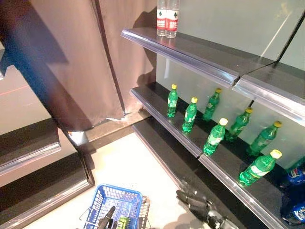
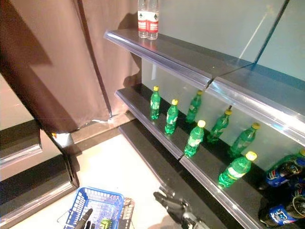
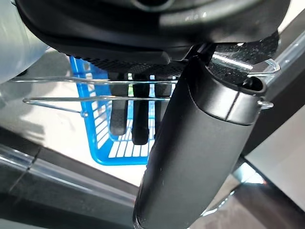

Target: Pick up the drink and place into the basket.

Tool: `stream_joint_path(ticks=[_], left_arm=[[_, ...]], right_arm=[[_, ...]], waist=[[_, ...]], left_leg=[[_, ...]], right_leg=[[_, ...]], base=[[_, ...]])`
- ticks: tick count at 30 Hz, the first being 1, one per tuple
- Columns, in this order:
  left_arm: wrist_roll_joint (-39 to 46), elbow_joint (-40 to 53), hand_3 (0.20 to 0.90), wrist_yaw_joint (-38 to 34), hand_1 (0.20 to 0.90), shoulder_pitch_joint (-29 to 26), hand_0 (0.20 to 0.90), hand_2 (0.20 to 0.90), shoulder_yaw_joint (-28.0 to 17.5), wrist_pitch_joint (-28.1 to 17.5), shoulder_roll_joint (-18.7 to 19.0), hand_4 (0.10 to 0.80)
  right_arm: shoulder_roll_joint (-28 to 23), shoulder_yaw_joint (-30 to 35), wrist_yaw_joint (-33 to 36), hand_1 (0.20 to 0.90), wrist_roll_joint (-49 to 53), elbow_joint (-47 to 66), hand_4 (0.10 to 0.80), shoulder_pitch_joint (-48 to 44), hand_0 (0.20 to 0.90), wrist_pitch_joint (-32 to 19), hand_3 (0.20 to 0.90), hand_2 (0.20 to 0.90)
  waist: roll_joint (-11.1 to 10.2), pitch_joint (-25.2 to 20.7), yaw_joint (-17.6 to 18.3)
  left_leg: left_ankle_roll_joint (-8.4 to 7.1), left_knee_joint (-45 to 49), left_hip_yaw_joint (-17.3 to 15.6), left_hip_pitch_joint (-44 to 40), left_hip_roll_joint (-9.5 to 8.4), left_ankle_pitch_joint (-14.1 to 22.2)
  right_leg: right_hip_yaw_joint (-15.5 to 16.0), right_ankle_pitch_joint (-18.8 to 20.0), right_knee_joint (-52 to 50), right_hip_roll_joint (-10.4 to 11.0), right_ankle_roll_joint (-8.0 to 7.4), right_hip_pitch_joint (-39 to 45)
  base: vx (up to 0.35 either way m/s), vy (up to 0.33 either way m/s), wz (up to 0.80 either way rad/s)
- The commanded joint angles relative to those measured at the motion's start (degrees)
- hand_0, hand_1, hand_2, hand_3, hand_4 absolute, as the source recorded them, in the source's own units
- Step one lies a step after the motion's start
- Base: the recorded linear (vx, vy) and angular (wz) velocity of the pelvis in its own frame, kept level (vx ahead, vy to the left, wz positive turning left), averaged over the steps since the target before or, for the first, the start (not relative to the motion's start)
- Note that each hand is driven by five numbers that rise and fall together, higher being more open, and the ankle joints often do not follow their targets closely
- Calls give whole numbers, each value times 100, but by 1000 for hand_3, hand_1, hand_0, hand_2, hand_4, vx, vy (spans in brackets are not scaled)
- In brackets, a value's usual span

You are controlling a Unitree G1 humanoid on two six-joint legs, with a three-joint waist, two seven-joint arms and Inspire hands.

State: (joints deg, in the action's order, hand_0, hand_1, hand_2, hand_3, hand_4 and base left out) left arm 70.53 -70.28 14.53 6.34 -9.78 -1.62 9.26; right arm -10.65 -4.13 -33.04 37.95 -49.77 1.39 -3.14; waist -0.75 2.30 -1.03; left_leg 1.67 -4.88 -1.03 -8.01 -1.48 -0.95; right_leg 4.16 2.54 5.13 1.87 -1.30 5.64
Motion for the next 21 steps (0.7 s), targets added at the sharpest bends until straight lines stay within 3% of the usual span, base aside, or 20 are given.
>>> stream_joint_path(ticks=[1,5,11,15,21], left_arm=[[-122,451,200,371,300,-193,300,300,-69,-148,-70,100],[-148,703,200,254,300,-87,300,300,-96,-132,-87,100],[-340,899,200,166,300,-13,300,300,-277,-41,-60,100],[-501,1012,200,134,300,-31,300,300,-419,74,-55,100],[-679,1034,200,166,300,-76,300,300,-479,155,-49,100]], right_arm=[[-109,-101,578,900,217,1477,800,-316,900,-608,900,900],[-193,-134,958,900,-88,2377,800,-195,900,-778,900,900],[-519,138,2078,900,-1739,3574,800,-72,900,-1885,900,900],[-1057,368,3526,900,-3694,4403,800,9,900,-2817,900,900],[-1454,698,4293,900,-4099,4929,800,29,900,-3154,900,900]], waist=[[-8,-117,45],[-42,-102,114],[-77,-78,244],[-71,-53,325],[-48,-16,414]], left_leg=[[42,72,3,13,-317,256],[62,64,0,25,-316,251],[98,50,-39,44,-309,260],[124,39,-73,61,-311,277],[156,45,-132,58,-312,325]], right_leg=[[88,-84,-175,-146,-7,96],[13,-60,-162,-160,-19,64],[-132,-31,-151,-173,-57,2],[-219,-19,-162,-182,-92,-60],[-342,-23,-188,-204,-112,-110]], base=[[0,0,0],[-3,-4,-1],[-7,-6,-11],[-21,2,-6],[-25,7,-14]])
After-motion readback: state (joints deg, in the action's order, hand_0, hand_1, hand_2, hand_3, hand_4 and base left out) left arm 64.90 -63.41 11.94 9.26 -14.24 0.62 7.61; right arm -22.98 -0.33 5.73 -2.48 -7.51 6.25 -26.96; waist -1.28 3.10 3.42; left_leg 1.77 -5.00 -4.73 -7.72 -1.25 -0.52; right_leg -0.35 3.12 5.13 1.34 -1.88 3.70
